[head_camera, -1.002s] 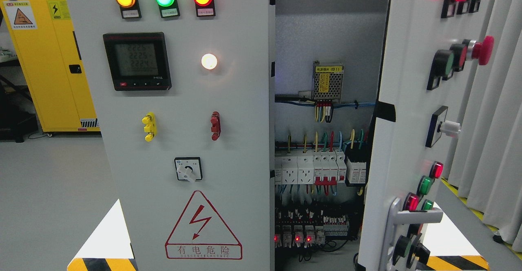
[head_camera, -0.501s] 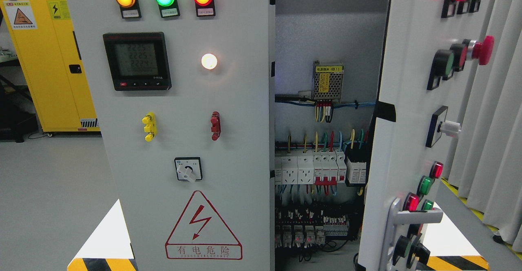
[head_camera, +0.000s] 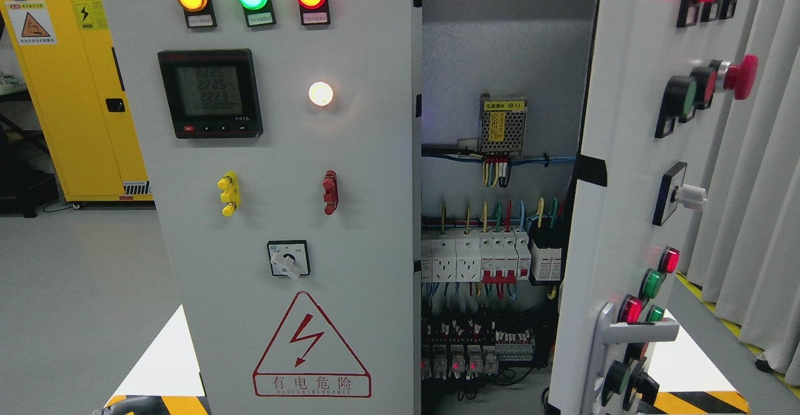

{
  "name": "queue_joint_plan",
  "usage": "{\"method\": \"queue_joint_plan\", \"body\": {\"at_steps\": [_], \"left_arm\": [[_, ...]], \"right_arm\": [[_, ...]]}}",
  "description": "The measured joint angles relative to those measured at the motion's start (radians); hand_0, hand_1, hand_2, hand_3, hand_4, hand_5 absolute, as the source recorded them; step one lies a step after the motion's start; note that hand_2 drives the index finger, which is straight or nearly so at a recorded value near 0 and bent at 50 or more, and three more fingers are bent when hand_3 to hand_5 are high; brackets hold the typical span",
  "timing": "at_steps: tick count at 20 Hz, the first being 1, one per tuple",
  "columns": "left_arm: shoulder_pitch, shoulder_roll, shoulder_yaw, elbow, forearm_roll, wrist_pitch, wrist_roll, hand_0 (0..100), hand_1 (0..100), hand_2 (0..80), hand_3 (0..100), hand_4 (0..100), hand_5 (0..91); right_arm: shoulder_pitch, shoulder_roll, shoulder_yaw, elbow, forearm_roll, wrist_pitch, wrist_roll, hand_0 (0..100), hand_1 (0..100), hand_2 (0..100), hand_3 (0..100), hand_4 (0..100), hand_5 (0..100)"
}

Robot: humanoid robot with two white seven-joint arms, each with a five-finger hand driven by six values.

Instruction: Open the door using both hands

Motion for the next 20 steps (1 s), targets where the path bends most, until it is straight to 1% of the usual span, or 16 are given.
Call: {"method": "queue_joint_plan", "body": {"at_steps": [2, 7, 10, 13, 16, 18, 20], "left_arm": [[-0.004, 0.06, 0.0, -0.008, 0.051, 0.001, 0.0, 4, 12, 6.3, 26, 8, 0.0], [-0.012, 0.221, 0.003, -0.022, 0.207, -0.009, 0.0, 4, 11, 6.7, 26, 7, 0.0], [-0.015, 0.301, 0.005, -0.03, 0.262, -0.012, 0.002, 4, 11, 7.6, 27, 7, 0.0], [-0.017, 0.359, 0.007, -0.035, 0.295, -0.022, 0.003, 4, 11, 9.3, 28, 7, 0.0], [-0.02, 0.402, 0.009, -0.038, 0.313, -0.025, 0.0, 4, 12, 10.3, 29, 7, 0.0], [-0.025, 0.411, 0.01, -0.041, 0.31, -0.024, -0.002, 4, 13, 10.6, 30, 7, 0.0], [-0.053, 0.396, 0.011, -0.044, 0.281, 0.038, -0.005, 3, 14, 10.7, 30, 7, 0.0]], "right_arm": [[0.0, 0.0, 0.011, 0.0, 0.0, 0.0, 0.0, 21, 11, 0, 0, 0, 0], [0.001, 0.0, 0.033, 0.001, 0.0, 0.0, 0.001, 21, 11, 0, 0, 0, 0], [0.001, 0.0, 0.042, 0.001, 0.0, 0.0, 0.001, 21, 11, 0, 0, 0, 0], [0.001, 0.0, 0.048, 0.001, 0.0, -0.001, 0.002, 21, 11, 0, 0, 0, 0], [0.001, 0.0, 0.053, 0.001, 0.0, -0.002, 0.002, 21, 11, 0, 0, 0, 0], [0.001, 0.0, 0.056, 0.001, 0.0, -0.003, 0.002, 21, 11, 0, 0, 0, 0], [0.001, 0.0, 0.058, 0.001, 0.0, -0.003, 0.002, 21, 11, 0, 0, 0, 0]]}}
